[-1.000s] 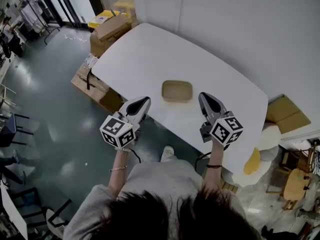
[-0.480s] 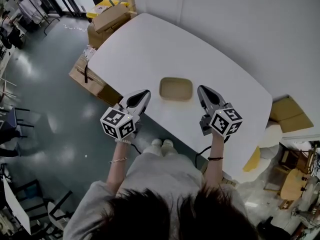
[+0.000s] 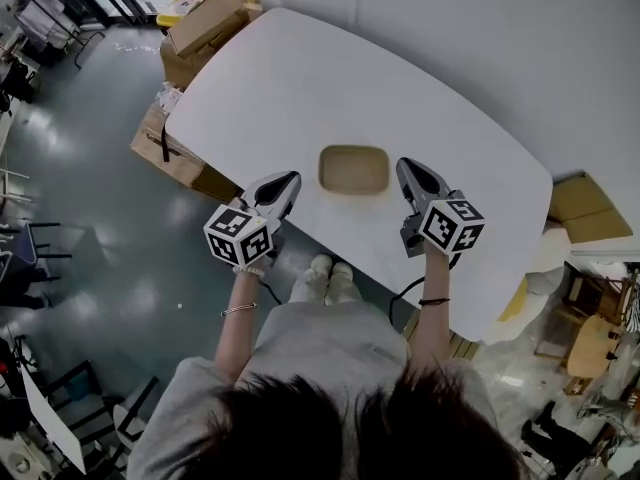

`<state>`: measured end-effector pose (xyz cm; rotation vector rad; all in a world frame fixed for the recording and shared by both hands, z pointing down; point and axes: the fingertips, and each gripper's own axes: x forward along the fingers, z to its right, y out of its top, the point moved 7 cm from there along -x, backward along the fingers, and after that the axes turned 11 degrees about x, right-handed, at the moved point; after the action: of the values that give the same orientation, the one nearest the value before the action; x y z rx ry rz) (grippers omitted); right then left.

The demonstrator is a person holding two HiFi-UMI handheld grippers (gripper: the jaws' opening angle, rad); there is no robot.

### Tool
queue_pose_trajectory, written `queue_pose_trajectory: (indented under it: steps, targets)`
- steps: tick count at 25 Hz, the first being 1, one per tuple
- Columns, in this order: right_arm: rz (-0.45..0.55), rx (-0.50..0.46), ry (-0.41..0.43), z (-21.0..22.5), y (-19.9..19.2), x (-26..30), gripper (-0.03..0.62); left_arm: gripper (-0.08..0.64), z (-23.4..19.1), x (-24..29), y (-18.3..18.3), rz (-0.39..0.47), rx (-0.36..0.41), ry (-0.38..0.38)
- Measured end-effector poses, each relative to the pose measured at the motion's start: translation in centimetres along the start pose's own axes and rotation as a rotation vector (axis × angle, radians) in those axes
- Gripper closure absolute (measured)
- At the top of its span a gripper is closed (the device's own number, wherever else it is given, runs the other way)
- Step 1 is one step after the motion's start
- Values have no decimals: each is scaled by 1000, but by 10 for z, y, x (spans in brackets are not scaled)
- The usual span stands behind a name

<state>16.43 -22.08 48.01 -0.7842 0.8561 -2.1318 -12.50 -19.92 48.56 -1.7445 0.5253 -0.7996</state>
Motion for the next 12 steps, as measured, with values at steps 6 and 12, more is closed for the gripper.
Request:
queue_pose_trajectory:
  steps: [6,12]
  targets:
    - [-71,58,-56,22,-13,18,578,569,-10,19,-17,-34,-51,-23]
    - [-151,62,-140,36,-25,30,578,569,-17,28,-32,-57,-94,-27]
